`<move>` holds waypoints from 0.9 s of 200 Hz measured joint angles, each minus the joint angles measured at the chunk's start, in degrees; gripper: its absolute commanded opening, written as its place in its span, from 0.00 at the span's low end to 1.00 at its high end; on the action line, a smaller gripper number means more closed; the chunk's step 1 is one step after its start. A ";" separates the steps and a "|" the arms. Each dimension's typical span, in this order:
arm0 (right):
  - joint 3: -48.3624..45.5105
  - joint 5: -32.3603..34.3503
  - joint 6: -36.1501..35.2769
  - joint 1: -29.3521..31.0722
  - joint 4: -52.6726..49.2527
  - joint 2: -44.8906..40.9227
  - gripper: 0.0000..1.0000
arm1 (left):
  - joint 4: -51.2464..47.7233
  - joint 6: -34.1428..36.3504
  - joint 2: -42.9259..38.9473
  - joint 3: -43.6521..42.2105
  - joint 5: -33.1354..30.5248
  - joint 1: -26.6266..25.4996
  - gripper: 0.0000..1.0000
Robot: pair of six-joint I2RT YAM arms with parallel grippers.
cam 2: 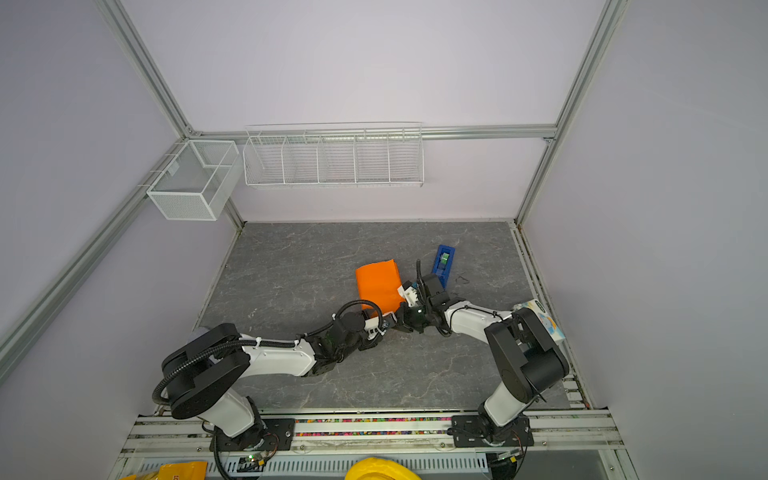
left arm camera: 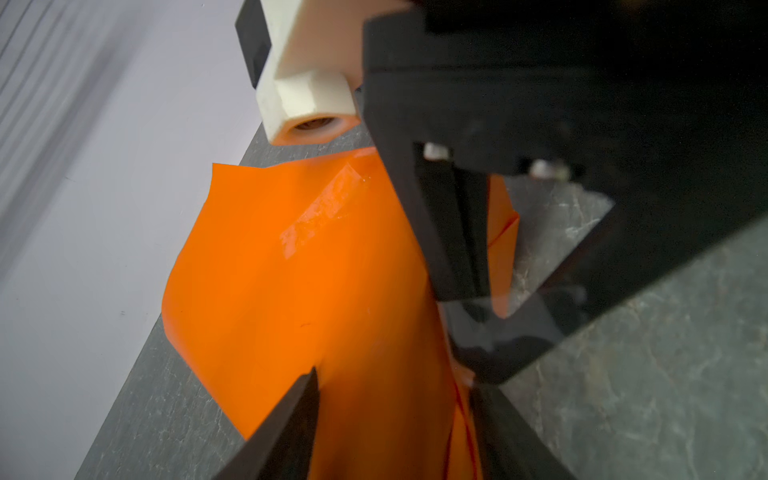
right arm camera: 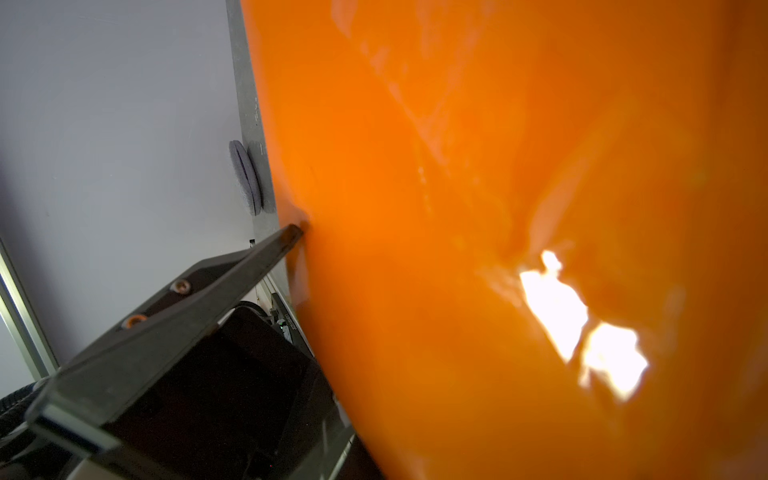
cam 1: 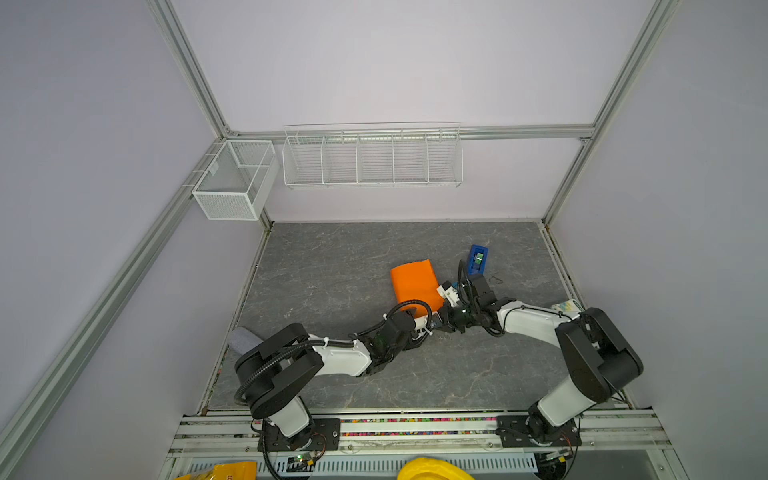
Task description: Wrap the gift box in paper
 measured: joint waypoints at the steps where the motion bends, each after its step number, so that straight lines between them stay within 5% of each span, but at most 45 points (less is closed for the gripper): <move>1: 0.02 0.02 0.00 0.00 0.02 0.00 0.07 | -0.09 0.00 -0.02 0.00 0.02 0.02 0.60; 50: 0.00 0.04 0.15 0.00 0.46 0.00 0.07 | -4.22 -1.33 -2.51 0.00 0.81 0.15 0.75; 180: -0.04 0.22 0.20 0.00 1.05 0.46 0.07 | -6.03 -2.49 -5.29 3.96 3.39 0.17 0.83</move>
